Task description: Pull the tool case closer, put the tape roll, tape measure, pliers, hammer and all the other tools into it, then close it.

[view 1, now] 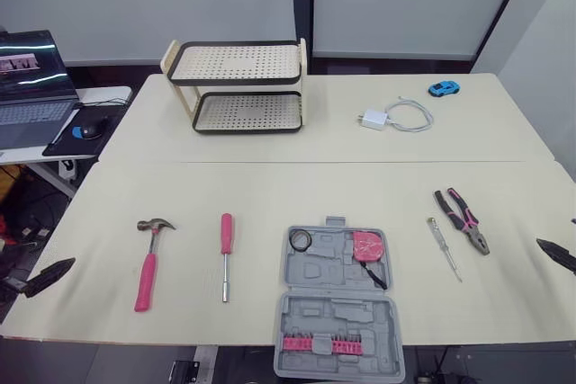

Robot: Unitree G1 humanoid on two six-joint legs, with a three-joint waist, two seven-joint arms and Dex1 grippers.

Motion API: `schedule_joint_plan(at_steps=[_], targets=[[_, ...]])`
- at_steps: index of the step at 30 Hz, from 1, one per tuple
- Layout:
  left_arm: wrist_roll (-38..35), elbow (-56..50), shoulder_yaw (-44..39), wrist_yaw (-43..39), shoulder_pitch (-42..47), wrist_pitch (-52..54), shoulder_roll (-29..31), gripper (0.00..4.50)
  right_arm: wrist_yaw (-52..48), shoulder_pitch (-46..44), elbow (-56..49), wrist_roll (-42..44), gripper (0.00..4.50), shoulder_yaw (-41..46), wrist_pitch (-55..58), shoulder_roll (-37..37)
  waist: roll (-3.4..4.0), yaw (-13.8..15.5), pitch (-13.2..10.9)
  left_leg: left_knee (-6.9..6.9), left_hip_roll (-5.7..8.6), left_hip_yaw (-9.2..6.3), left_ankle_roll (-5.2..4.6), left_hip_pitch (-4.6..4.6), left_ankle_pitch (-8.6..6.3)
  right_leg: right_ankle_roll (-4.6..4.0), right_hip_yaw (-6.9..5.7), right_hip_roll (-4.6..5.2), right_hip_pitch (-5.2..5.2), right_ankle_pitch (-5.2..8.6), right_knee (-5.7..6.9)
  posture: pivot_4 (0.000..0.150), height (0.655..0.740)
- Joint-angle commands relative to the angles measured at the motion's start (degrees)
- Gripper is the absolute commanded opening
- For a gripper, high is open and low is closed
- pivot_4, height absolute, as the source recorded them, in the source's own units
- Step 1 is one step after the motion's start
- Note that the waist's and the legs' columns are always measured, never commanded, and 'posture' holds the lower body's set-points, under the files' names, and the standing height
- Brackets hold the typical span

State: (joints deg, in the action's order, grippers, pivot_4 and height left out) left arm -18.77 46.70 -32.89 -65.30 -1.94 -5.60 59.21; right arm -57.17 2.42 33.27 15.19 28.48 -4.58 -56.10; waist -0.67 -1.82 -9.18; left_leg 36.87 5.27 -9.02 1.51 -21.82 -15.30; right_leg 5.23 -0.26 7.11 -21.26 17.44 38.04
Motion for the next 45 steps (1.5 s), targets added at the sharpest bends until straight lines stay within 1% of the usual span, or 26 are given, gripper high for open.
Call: schedule_joint_plan(at_steps=[1, 9, 13, 16, 19, 23, 26, 29, 31, 38, 45], targets=[[-0.3, -1.8, 0.1, 0.7, 0.2, -0.1, 0.2, 4.50, 0.4, -0.8, -1.8, 0.3, 4.46, -0.1, -0.1, -0.4, 0.00, -0.1, 0.0, 0.00, 0.00, 0.02, 0.00, 0.00, 0.00, 0.00, 0.02, 0.00, 0.05, 0.00, 0.02, 0.150, 0.7400], [0.2, -3.3, 0.0, 3.9, -0.7, 0.7, 0.2, 4.50, 0.8, -0.6, -3.2, 0.8, 4.46, 0.4, 0.5, 0.0, 0.01, 0.0, 0.0, 0.00, 0.00, 0.04, 0.00, -0.01, 0.00, 0.00, 0.07, -0.01, 0.04, 0.00, 0.04, 0.150, 0.7400], [-1.1, -4.7, 0.0, 4.5, 0.3, 3.7, -0.1, 4.50, 2.2, -0.1, -3.8, 0.8, 4.46, 0.8, 0.5, 0.7, 0.01, 0.0, 0.0, 0.00, 0.00, 0.05, 0.00, 0.00, 0.00, 0.00, 0.08, -0.01, 0.02, 0.00, 0.04, 0.150, 0.7400], [-2.2, -7.1, -0.3, 5.3, 0.8, 6.9, -0.6, 4.50, 3.2, 0.9, -6.8, 1.4, 4.46, 0.9, 1.7, 1.9, 0.01, 0.0, 0.0, 0.00, 0.00, 0.04, 0.00, -0.01, 0.00, 0.00, 0.07, -0.01, 0.03, 0.00, 0.04, 0.150, 0.7400], [-4.3, -11.5, -1.0, 5.9, 1.7, 11.2, -0.9, 4.50, 4.9, 2.5, -10.6, 2.1, 4.46, 1.6, 4.2, 3.3, 0.00, 0.0, 0.0, 0.00, -0.01, 0.03, 0.00, -0.01, 0.00, 0.00, 0.08, -0.01, 0.07, 0.00, 0.05, 0.150, 0.7400], [-8.8, -20.2, -0.8, 4.6, 3.2, 18.5, -1.6, 4.50, 6.2, 5.4, -13.8, 1.9, 4.46, 2.1, 5.1, 4.2, 0.00, 0.2, 0.0, 0.03, 0.01, 0.01, 0.01, -0.05, 0.00, 0.00, 0.08, 0.00, 0.07, 0.00, 0.05, 0.150, 0.7400], [-12.0, -34.6, 5.4, 3.7, 6.5, 24.0, -3.4, 4.50, 7.5, 9.2, -18.3, 3.0, 4.46, 3.9, 6.6, 5.7, -0.01, 0.5, 0.0, 0.05, 0.02, -0.03, 0.01, -0.08, 0.00, 0.00, 0.06, 0.01, 0.09, 0.00, 0.03, 0.150, 0.7400], [-14.1, -43.2, 9.9, 4.3, 10.4, 28.0, -5.5, 4.50, 8.5, 11.9, -21.3, 3.5, 4.46, 5.4, 7.9, 6.7, 0.02, 0.5, 0.0, 0.08, 0.03, 0.02, 0.02, -0.07, 0.01, 0.00, 0.11, 0.04, 0.16, 0.00, 0.03, 0.150, 0.7400], [-15.6, -48.4, 13.6, 5.0, 14.7, 30.4, -7.5, 4.50, 9.1, 14.3, -24.1, 4.0, 4.46, 6.9, 9.1, 7.9, 0.02, 0.3, 0.0, 0.08, 0.02, 0.02, 0.05, -0.07, 0.02, 0.00, 0.11, 0.02, 0.17, 0.00, 0.05, 0.150, 0.7400], [-17.5, -58.9, 24.6, 4.2, 24.1, 34.6, -13.3, 4.50, 9.7, 21.4, -31.3, 6.1, 4.46, 11.3, 12.6, 10.4, 0.03, -0.1, 0.0, 0.06, 0.02, 0.27, 0.17, -0.06, 0.09, 0.00, 0.31, 0.00, 0.12, 0.00, 0.01, 0.150, 0.7400], [-19.2, -65.8, 32.4, 1.6, 28.0, 36.6, -17.5, 4.50, 8.2, 25.4, -35.8, 9.0, 4.46, 13.8, 17.3, 11.3, 0.00, 0.1, 0.0, 0.08, 0.01, 0.53, 0.02, -0.01, 0.01, 0.01, 0.59, -0.04, 0.10, -0.01, 0.02, 0.150, 0.7400]])
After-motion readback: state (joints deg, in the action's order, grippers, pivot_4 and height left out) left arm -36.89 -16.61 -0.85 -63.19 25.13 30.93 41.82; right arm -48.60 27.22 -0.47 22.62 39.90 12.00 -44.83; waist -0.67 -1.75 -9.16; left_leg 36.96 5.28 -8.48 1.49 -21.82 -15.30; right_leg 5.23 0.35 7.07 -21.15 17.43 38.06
